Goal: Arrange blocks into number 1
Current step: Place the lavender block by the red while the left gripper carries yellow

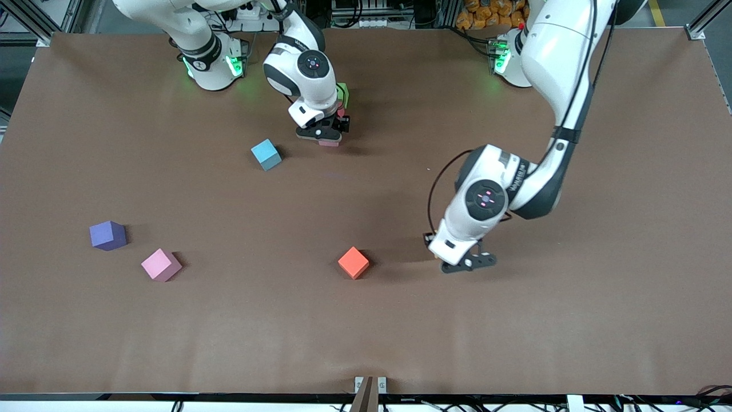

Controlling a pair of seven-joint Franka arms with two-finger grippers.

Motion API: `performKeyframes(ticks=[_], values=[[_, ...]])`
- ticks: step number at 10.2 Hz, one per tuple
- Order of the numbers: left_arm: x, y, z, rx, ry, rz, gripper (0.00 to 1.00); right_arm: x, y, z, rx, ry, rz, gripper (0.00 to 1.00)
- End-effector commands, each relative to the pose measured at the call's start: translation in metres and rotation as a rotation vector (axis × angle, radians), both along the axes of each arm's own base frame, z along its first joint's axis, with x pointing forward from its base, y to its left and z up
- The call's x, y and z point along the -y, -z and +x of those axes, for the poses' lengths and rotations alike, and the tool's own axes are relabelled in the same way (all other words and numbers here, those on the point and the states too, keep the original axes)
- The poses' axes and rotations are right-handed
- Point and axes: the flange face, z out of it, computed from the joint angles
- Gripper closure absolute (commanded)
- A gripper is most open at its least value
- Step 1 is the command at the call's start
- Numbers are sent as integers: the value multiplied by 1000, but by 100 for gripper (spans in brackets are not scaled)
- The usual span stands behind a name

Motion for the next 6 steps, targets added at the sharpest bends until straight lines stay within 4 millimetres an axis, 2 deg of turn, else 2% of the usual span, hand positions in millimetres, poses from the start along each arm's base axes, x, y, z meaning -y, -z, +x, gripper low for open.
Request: performKeyframes(ticks=[1,3,4,6], values=[[36,1,-40,-14,-9,5,100,23,-39,39,58,-27,-18,0],[71,-1,-64,-7,-14,1,100,48,-65,82,45,-16,-67,0],[92,0,-82,-9,-22,4,100,68,-74,108,33,-31,-74,0],[152,5,-133,-5,-19,-5,100,123,-77,151,14,-71,-71,0]])
